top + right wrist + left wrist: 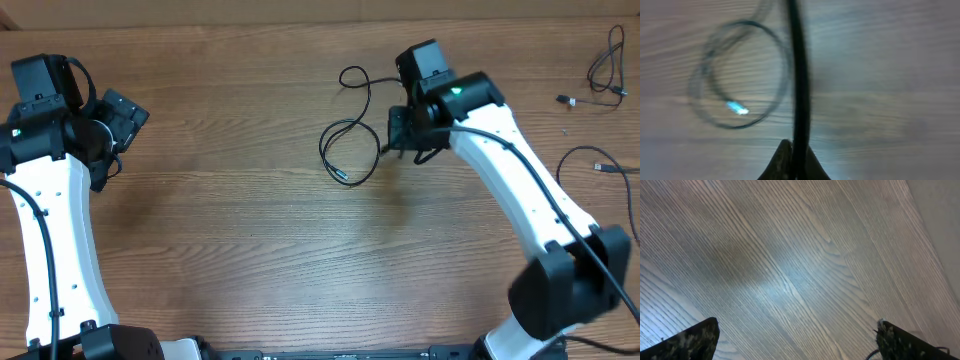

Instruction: Untangle cables

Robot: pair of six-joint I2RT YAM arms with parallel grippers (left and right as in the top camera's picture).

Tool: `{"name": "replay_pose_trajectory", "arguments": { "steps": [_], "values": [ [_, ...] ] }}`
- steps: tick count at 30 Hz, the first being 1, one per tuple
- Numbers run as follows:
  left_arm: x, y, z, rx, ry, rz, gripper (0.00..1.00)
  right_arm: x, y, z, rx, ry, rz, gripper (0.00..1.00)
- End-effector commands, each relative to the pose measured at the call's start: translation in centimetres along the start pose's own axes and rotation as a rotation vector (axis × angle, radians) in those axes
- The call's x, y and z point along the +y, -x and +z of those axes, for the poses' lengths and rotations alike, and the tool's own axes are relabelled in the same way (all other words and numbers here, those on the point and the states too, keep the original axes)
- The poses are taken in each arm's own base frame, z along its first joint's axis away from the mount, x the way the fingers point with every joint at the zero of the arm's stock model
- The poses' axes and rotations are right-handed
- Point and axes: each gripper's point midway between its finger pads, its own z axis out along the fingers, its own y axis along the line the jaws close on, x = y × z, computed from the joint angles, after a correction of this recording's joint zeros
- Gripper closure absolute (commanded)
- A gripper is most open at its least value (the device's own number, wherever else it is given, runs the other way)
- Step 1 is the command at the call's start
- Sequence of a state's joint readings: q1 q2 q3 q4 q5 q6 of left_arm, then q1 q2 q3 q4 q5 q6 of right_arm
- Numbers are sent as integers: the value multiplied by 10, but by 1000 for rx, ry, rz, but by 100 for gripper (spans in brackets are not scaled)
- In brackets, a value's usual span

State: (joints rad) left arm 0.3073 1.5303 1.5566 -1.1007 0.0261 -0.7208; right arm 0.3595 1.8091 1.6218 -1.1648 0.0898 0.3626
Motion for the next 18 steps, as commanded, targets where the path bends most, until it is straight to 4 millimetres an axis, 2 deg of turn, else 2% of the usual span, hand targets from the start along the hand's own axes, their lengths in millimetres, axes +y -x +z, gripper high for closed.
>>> {"name": "replay_pose_trajectory", "arguments": {
  "steps": [1, 7, 9, 13, 16, 17, 18],
  "values": [
    [-1, -4, 3, 13, 6, 33, 0, -8, -2, 10, 13, -59, 140, 96],
    [-1, -4, 3, 13, 5, 33, 0, 58, -18, 28, 72, 178, -71, 96],
    [-1, -4, 3, 13, 6, 33, 1, 69, -21, 37, 45, 191, -155, 96],
    [-1, -4, 3, 13, 6, 33, 1, 81, -27, 54, 2, 207, -255, 86],
    [-1, -4, 3, 13, 6, 33, 0, 81, -36, 69, -2, 207, -293, 80],
    [-1, -4, 3, 13, 6, 33, 0, 80, -39, 73, -1, 206, -312, 77],
    [-1, -4, 3, 13, 6, 33, 0, 78, -43, 78, 3, 203, -320, 65]
  ]
}}
